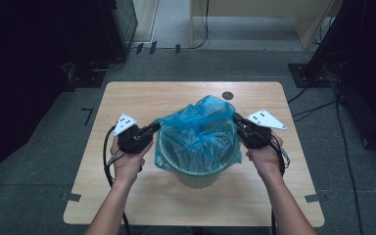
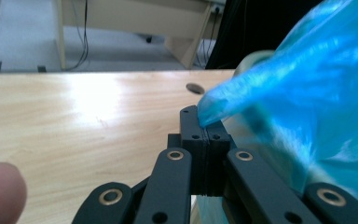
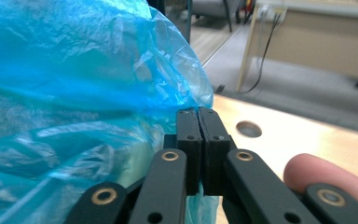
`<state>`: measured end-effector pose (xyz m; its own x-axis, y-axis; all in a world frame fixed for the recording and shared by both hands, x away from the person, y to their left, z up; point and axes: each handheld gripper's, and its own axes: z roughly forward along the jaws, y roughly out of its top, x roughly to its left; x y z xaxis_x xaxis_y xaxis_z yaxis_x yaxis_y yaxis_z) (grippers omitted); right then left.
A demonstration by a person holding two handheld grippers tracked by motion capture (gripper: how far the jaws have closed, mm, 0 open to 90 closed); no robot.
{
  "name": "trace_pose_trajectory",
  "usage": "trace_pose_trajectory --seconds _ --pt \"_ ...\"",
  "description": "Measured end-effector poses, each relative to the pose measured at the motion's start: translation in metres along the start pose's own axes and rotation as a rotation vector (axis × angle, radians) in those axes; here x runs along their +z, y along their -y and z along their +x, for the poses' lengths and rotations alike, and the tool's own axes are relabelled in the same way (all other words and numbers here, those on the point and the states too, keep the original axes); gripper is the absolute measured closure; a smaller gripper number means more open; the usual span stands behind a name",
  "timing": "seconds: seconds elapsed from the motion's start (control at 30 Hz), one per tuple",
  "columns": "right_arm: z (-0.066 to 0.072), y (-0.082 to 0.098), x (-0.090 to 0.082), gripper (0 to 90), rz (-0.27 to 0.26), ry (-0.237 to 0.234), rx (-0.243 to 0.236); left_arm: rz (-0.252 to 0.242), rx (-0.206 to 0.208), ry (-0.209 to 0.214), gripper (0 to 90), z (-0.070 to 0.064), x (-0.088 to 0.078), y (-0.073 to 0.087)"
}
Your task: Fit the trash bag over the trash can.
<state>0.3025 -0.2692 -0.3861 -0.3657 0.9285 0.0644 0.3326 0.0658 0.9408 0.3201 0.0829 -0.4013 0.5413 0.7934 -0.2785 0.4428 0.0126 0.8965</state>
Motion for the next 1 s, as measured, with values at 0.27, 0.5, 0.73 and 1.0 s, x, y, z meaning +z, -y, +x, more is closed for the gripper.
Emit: trace_pose_trajectory --seconds 0.27,0.5,0.73,1.0 --pt "-0.012 0.006 0.008 89.8 0.029 -0.096 0.136 0.1 -0.051 0.014 90.0 0.003 0.024 0.01" --pt "-0.02 0.011 0.021 89.4 0.093 -0.165 0.221 0.19 -0.117 0.038 90.0 0.006 0.045 0.02" --pt "-0.017 0.022 0.037 90.0 0.154 -0.171 0.246 0.263 -0.171 0.044 90.0 0.013 0.055 0.025" --pt "-0.023 0.042 0.033 90.0 0.183 -0.129 0.255 0.261 -0.244 0.077 89.8 0.024 0.044 0.046"
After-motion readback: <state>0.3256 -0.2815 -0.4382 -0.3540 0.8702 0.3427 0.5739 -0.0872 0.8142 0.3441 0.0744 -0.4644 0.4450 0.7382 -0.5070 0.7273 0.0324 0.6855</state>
